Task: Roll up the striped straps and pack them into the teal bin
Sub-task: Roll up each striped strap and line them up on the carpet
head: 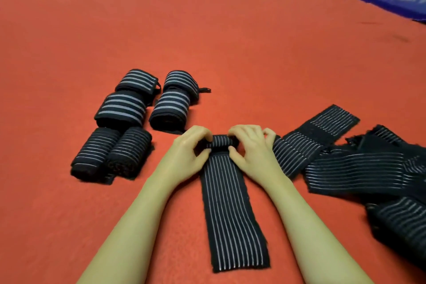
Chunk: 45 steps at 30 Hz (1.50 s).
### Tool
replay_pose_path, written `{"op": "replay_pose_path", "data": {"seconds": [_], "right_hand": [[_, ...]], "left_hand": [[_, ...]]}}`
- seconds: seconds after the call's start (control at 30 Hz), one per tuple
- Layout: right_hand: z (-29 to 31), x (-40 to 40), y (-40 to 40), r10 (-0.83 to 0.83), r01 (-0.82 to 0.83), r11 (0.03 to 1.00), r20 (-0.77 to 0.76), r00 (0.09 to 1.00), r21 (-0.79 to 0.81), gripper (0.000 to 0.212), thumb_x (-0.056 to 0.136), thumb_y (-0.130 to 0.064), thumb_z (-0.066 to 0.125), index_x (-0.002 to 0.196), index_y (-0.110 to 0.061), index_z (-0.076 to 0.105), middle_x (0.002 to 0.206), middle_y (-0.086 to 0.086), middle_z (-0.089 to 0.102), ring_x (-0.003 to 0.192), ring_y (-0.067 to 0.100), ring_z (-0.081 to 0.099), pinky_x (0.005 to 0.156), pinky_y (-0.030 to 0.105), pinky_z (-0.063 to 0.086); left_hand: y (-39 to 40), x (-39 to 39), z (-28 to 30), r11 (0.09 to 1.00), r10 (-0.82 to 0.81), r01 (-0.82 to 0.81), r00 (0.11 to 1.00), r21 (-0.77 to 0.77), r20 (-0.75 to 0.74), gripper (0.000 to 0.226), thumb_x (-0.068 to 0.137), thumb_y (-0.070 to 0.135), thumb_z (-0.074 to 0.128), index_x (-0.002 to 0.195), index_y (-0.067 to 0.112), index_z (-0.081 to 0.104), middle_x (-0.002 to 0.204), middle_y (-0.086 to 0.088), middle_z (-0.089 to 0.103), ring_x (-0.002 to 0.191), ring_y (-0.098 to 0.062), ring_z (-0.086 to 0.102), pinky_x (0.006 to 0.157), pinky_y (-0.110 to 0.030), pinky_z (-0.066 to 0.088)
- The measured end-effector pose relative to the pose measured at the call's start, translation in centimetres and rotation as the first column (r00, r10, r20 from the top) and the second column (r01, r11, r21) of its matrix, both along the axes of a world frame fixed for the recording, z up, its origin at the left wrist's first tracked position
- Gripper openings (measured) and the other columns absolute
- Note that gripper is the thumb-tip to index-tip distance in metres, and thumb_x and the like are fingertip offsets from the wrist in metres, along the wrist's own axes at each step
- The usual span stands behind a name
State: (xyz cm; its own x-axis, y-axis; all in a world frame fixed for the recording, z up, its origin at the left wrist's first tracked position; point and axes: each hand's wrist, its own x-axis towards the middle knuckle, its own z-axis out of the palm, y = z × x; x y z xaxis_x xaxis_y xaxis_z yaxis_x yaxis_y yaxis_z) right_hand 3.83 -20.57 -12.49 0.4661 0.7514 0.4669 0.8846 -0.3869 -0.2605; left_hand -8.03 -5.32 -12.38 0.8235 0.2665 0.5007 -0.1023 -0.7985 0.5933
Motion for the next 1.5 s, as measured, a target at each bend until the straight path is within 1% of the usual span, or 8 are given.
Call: {"op": "replay_pose_path", "data": {"seconds": [0.1,0.23,0.37,0.5,0.8,0.97,1.2,1.5], "right_hand": [[0.5,-0.2,-0.4,0.065,-0.065,0.998,-0.082,0.995,-0.006,0.028,0.083,-0.041,0.044,0.104,-0.027,0.057,0.106,-0.018,0.059,0.106,0.01,0.047,0.085,0.031,0.014],[0.8,0.4,-1.6,0.055,-0.049,0.998,-0.156,0.986,0.037,0.017,0.09,-0.037,0.044,0.098,-0.026,0.054,0.089,-0.023,0.052,0.095,0.001,0.044,0.087,0.026,0.011],[-0.3,0.0,-1.6,0.085,-0.083,0.996,-0.229,0.97,0.02,0.025,0.087,-0.035,0.048,0.11,-0.025,0.048,0.1,-0.017,0.053,0.099,0.003,0.046,0.092,0.024,0.012],[-0.7,1.3,-0.9,0.128,-0.124,0.992,-0.167,0.978,0.032,0.047,0.083,-0.041,0.043,0.125,-0.022,0.055,0.105,-0.013,0.049,0.101,0.007,0.044,0.093,0.025,0.013],[-1.3,2.0,-0.5,0.136,-0.132,0.99,-0.116,0.984,0.042,0.029,0.084,-0.027,0.054,0.113,-0.025,0.052,0.105,-0.013,0.056,0.1,0.008,0.048,0.091,0.027,0.015],[-0.9,2.1,0.3,0.095,-0.097,0.992,0.019,0.995,0.081,0.035,0.078,-0.014,0.06,0.11,-0.022,0.053,0.102,-0.011,0.06,0.101,0.007,0.046,0.086,0.027,0.015],[-0.6,1.2,-0.6,0.112,-0.109,0.989,-0.029,0.993,0.1,0.023,0.086,-0.04,0.049,0.102,-0.025,0.057,0.097,-0.019,0.058,0.091,0.004,0.051,0.09,0.03,0.019],[-0.6,1.8,-0.2,0.121,-0.12,0.986,0.001,0.993,0.119,0.022,0.082,-0.023,0.062,0.103,-0.019,0.059,0.11,-0.009,0.062,0.103,0.011,0.054,0.092,0.029,0.021]], "left_hand": [[0.3,-0.3,0.0,0.997,-0.008,0.009,1.0,0.078,-0.02,0.015,0.083,0.031,0.056,0.084,0.017,0.055,0.089,0.005,0.058,0.081,-0.014,0.056,0.074,-0.039,0.047],[-0.7,0.5,0.2,0.988,0.055,-0.037,0.991,0.15,-0.119,0.037,0.081,0.043,0.048,0.105,0.017,0.058,0.097,0.005,0.06,0.086,-0.017,0.056,0.077,-0.038,0.047],[-1.1,0.0,-1.0,0.92,0.155,-0.089,0.977,0.382,-0.146,0.046,0.081,0.044,0.043,0.112,0.02,0.066,0.097,0.003,0.066,0.084,-0.024,0.058,0.074,-0.037,0.043],[-0.9,0.9,-0.9,0.924,0.128,-0.094,0.989,0.37,-0.069,0.038,0.079,0.038,0.048,0.109,0.021,0.064,0.1,0.007,0.063,0.084,-0.018,0.057,0.077,-0.033,0.033],[-0.1,2.3,-1.4,0.915,0.089,-0.078,0.996,0.395,-0.009,0.031,0.075,0.029,0.05,0.106,0.025,0.049,0.104,0.006,0.058,0.092,-0.019,0.051,0.072,-0.032,0.034],[0.2,2.5,-0.7,0.94,0.12,-0.11,0.993,0.322,-0.013,0.025,0.081,0.042,0.052,0.099,0.024,0.055,0.1,0.009,0.058,0.096,-0.014,0.052,0.079,-0.032,0.033],[-0.1,1.8,-1.2,0.911,0.102,-0.095,0.995,0.402,0.004,0.029,0.08,0.031,0.052,0.105,0.018,0.06,0.099,0.003,0.061,0.087,-0.018,0.056,0.075,-0.031,0.035],[-0.3,2.5,-0.6,0.911,0.136,-0.145,0.989,0.387,0.051,0.024,0.08,0.033,0.056,0.098,0.017,0.062,0.096,0.001,0.056,0.085,-0.018,0.049,0.071,-0.03,0.033]]}}
